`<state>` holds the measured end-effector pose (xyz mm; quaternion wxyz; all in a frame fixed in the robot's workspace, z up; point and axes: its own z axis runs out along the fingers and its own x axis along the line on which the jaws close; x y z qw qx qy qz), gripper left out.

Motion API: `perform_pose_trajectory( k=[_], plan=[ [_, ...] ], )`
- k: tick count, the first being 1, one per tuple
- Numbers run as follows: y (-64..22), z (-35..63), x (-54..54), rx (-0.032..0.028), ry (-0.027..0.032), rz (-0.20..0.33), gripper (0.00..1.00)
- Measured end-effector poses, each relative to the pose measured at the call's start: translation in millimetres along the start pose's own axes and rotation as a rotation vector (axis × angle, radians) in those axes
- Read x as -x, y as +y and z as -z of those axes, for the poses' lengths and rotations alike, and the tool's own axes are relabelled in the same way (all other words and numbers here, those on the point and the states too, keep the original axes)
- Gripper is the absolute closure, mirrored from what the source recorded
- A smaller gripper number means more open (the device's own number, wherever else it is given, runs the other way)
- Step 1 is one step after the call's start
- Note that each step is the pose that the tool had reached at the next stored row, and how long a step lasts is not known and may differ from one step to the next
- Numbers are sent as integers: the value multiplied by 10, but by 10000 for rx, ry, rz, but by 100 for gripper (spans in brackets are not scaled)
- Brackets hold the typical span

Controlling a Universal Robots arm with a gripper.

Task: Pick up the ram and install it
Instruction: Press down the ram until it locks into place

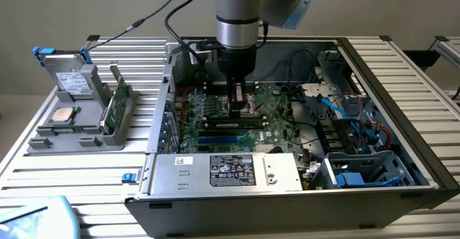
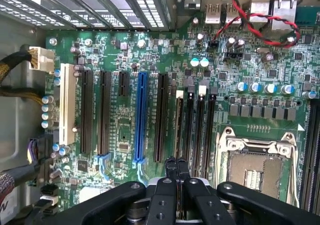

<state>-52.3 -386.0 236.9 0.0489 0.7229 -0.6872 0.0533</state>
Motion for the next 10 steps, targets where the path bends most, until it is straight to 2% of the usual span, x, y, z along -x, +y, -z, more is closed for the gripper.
perform_pose_trajectory(
  k=[5,10],
  plan=[
    [-90,3,-28,5,-9,1,89],
    [-99,3,-31,5,-13,0,89]
  ],
)
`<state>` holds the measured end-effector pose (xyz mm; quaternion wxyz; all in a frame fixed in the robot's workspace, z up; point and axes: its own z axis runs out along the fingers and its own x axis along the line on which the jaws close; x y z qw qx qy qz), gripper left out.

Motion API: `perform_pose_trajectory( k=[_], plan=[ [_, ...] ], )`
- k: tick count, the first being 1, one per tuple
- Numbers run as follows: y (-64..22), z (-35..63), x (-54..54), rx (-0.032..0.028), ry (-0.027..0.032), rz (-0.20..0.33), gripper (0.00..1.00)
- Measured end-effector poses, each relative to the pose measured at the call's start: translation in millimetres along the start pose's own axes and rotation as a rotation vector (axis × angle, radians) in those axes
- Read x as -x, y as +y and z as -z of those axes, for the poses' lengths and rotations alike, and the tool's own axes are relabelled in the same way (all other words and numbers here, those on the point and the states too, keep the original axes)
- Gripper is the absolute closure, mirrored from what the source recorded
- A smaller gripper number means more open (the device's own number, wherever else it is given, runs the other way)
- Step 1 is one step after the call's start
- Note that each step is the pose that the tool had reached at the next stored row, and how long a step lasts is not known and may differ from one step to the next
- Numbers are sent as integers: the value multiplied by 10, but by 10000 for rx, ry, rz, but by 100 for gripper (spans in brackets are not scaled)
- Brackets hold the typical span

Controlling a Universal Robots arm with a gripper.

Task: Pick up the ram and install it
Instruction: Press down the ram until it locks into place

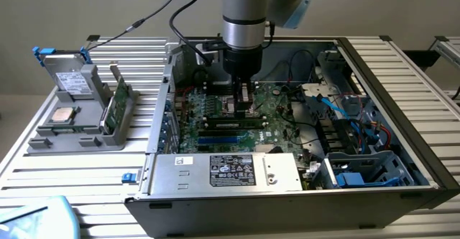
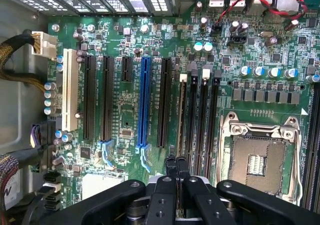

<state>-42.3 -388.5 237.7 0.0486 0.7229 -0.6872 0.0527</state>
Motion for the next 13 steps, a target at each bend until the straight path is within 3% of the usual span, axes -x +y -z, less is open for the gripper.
perform_pose_trajectory(
  k=[11,12,13],
  plan=[
    [0,0,0,-2,1,0,89],
    [-1,1,2,-16,-4,-23,89],
    [0,1,2,-33,-46,-91,89]
  ],
)
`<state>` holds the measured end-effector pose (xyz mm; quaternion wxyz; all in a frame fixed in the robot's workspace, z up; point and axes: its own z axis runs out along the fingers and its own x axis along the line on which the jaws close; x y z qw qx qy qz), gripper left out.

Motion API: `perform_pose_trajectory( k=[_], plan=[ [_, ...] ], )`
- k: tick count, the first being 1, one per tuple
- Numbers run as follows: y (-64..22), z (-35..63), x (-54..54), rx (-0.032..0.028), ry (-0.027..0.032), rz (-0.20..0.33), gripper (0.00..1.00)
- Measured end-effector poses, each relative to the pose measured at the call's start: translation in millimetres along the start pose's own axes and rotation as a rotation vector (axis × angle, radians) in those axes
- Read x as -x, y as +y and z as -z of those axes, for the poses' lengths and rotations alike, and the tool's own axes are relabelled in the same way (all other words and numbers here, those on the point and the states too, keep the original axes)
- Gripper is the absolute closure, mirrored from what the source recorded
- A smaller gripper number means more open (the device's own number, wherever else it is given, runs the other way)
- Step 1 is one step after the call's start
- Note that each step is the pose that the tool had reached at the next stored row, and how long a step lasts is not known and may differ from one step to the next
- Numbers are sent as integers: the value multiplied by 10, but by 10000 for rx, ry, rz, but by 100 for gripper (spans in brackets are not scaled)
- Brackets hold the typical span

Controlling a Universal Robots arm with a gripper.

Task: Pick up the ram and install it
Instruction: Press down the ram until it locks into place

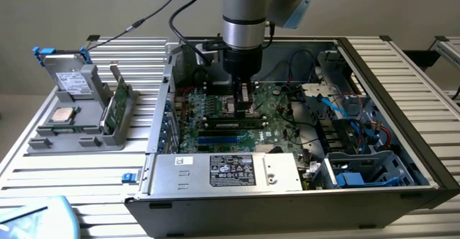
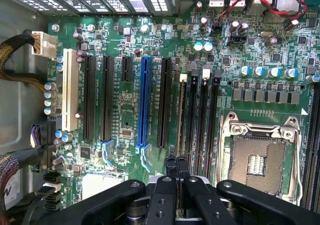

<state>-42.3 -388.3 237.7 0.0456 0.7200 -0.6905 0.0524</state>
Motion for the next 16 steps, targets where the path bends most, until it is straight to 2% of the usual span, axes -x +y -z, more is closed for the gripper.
perform_pose_trajectory(
  k=[1,3,4,16],
  plan=[
    [0,-1,1,-26,-43,-82,89],
    [-1,-1,2,-62,-66,-269,89],
    [-1,-1,1,-58,-64,-380,89],
    [0,0,1,186,-39,-2192,89]
  ],
)
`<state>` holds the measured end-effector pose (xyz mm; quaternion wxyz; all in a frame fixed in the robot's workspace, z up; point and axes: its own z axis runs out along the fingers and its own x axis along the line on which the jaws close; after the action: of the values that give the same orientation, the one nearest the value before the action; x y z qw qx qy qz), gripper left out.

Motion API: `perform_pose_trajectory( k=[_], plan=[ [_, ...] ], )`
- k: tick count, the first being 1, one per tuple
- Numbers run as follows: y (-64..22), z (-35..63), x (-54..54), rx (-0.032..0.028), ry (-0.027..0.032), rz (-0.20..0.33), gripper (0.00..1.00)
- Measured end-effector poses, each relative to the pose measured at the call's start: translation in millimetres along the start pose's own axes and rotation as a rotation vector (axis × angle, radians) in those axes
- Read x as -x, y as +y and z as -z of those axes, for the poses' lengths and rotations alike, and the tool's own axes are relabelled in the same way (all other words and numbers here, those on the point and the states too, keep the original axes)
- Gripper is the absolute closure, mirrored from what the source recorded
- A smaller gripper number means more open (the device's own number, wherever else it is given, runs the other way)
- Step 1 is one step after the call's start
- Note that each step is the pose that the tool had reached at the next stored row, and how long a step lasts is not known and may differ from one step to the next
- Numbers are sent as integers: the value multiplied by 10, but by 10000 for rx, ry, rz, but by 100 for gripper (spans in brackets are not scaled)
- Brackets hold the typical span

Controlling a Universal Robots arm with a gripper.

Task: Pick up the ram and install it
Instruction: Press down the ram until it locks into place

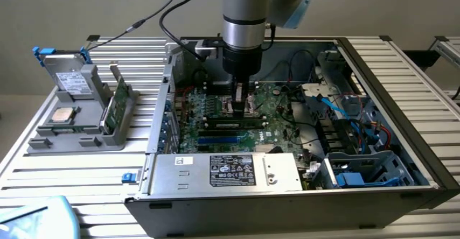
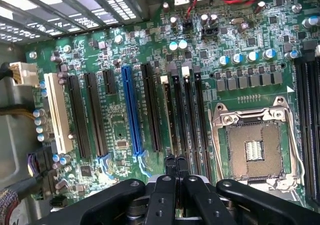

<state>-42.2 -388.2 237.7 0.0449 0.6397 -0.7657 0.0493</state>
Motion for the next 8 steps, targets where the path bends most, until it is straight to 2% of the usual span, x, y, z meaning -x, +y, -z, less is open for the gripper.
perform_pose_trajectory(
  k=[8],
  plan=[
    [0,0,0,165,22,-1244,89]
  ],
)
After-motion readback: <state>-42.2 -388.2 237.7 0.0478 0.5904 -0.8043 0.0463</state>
